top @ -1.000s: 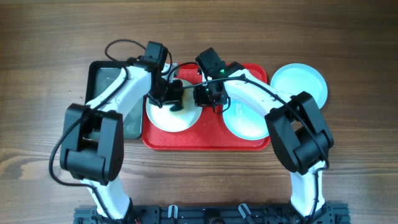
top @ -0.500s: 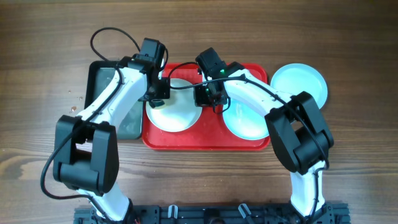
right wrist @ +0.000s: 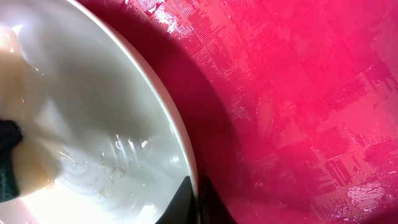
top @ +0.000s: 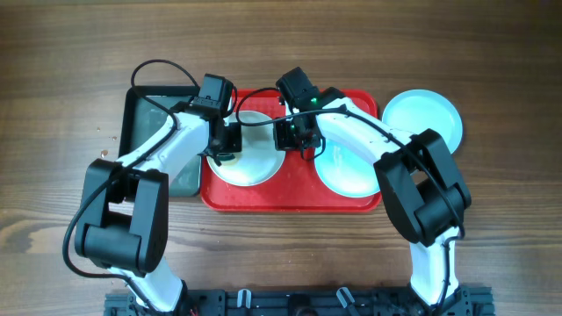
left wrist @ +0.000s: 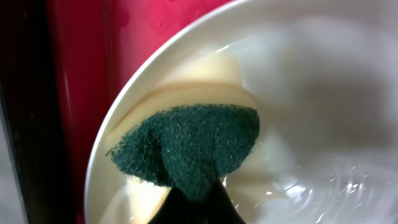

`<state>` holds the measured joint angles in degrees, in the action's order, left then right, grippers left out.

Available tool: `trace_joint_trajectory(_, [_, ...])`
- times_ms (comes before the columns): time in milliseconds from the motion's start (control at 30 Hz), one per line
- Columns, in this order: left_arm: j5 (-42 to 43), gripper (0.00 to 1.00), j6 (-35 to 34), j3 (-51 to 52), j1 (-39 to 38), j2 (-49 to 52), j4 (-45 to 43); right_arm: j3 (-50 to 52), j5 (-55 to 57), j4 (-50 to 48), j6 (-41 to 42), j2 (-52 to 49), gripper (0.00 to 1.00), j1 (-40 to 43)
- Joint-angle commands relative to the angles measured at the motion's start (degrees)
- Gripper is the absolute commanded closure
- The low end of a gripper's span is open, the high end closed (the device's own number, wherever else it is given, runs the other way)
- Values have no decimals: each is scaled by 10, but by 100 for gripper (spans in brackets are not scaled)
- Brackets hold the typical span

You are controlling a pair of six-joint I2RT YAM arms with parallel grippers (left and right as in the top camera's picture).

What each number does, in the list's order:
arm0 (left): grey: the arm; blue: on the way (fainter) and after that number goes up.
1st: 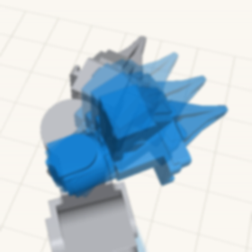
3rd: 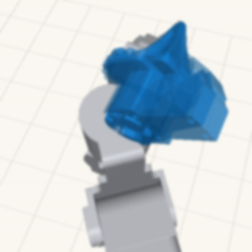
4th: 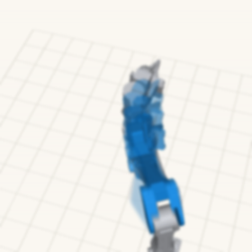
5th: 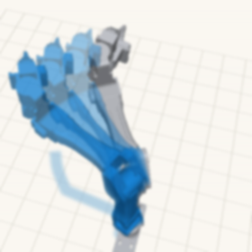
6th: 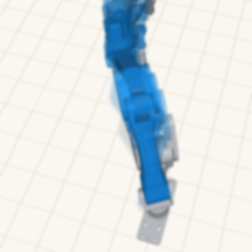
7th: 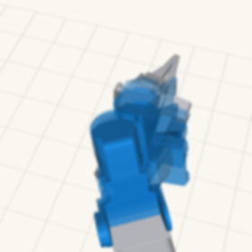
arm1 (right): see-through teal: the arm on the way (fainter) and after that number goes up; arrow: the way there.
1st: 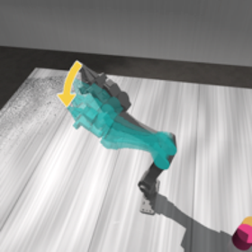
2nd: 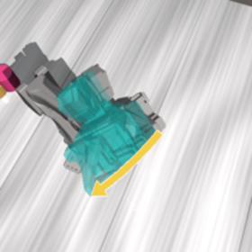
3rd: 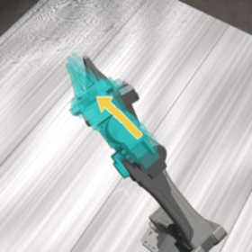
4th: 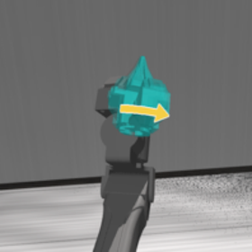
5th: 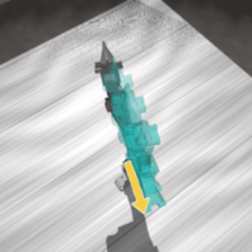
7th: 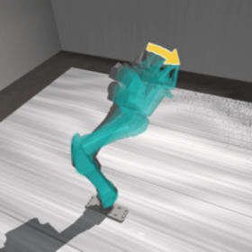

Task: Clean dirty plates on tray and stack at the side
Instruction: 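Scrub the white plate with the sponge while right gripper holds it, then move the sponge back over the basin with the left gripper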

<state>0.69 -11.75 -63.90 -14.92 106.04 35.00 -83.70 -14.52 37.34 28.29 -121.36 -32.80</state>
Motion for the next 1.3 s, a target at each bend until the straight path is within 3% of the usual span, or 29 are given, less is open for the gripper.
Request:
trace_joint_trajectory(0, [78,96,-29,11,-7,27,-24,12,10,2,2,8,96,0])
trace_joint_trajectory(167, [120,96,-38,10,-7,51,-36,12,8,3,-4,8,96,0])
trace_joint_trajectory(300, [212,96,-43,11,-11,51,-50,12,-12,1,-27,8,95,0])
trace_joint_trajectory(633, [257,96,-67,9,-33,51,-63,12,-14,2,-28,8,92,0])
trace_joint_trajectory(733, [257,96,-66,-4,-14,25,-47,12,-14,-2,-28,8,79,0])
trace_joint_trajectory(800, [256,96,-60,-26,12,-22,-27,12,-14,-3,-27,8,63,2])
trace_joint_trajectory(867, [241,96,-50,-37,33,-62,-10,12,-23,-3,-27,8,58,2])
trace_joint_trajectory(1033, [118,96,-50,-40,104,-148,36,-7,-23,4,-28,10,55,3])
trace_joint_trajectory(1100, [73,96,-52,-40,146,-166,45,-15,-23,11,-27,10,47,6])
trace_joint_trajectory(1133, [63,95,-55,-40,172,-169,48,-15,-22,11,-27,10,35,11])
trace_joint_trajectory(1267, [69,96,-54,-39,278,-170,73,-12,-22,26,-26,9,41,16])
